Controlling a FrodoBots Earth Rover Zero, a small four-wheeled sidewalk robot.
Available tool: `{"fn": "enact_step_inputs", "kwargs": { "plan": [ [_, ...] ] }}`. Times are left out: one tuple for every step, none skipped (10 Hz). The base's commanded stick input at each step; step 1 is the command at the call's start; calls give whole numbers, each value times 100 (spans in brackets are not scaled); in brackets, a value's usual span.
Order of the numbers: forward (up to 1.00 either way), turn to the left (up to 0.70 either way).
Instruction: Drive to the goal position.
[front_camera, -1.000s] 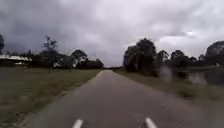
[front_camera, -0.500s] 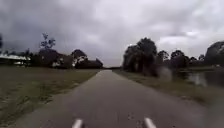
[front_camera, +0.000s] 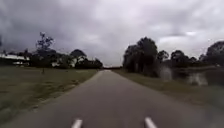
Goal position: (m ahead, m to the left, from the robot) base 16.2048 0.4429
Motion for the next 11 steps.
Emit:
{"fn": "enact_step_inputs", "kwargs": {
  "plan": [
    [84,3],
    [84,3],
    [84,3],
    [84,3],
    [84,3],
    [84,3],
    [84,3],
    [84,3],
    [84,3],
    [84,3],
    [84,3]
  ]
}}
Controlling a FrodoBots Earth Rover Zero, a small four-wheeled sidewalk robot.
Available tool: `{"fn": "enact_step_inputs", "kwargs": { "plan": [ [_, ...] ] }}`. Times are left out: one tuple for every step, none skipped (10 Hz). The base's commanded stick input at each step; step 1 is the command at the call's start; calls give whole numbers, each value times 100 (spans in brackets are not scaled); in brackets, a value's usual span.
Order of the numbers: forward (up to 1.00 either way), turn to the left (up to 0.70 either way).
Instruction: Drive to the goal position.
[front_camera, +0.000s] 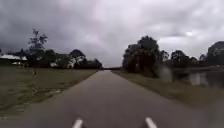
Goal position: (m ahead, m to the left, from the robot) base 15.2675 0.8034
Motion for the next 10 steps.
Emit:
{"fn": "enact_step_inputs", "kwargs": {
  "plan": [
    [84,3],
    [84,3],
    [84,3],
    [84,3],
    [84,3],
    [84,3],
    [84,3],
    [84,3],
    [84,3],
    [84,3]
  ]
}}
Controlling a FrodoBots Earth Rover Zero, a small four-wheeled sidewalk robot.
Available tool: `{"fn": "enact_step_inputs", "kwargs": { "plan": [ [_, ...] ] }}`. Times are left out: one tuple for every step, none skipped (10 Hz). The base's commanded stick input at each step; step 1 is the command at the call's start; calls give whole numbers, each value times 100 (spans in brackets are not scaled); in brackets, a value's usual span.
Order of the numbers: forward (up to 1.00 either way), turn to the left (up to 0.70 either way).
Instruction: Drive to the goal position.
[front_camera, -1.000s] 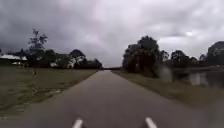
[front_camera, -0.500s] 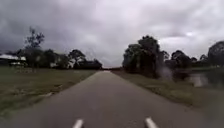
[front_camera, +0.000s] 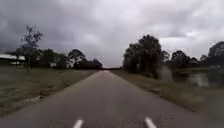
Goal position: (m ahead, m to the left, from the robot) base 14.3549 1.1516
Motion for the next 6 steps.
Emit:
{"fn": "enact_step_inputs", "kwargs": {
  "plan": [
    [84,4],
    [84,15],
    [84,33],
    [84,33],
    [84,4],
    [84,3]
  ]
}}
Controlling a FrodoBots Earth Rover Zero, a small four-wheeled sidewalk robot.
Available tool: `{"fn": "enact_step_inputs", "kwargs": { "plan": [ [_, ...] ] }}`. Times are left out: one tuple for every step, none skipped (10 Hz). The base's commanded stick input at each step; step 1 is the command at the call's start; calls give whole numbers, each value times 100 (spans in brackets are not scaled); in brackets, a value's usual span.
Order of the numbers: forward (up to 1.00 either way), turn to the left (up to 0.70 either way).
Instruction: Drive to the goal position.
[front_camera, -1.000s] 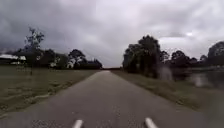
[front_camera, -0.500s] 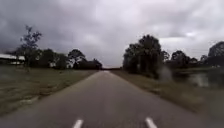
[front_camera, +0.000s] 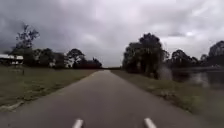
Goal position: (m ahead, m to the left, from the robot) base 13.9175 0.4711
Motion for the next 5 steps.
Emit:
{"fn": "enact_step_inputs", "kwargs": {
  "plan": [
    [84,3],
    [84,3],
    [84,3],
    [84,31],
    [84,27]
  ]
}}
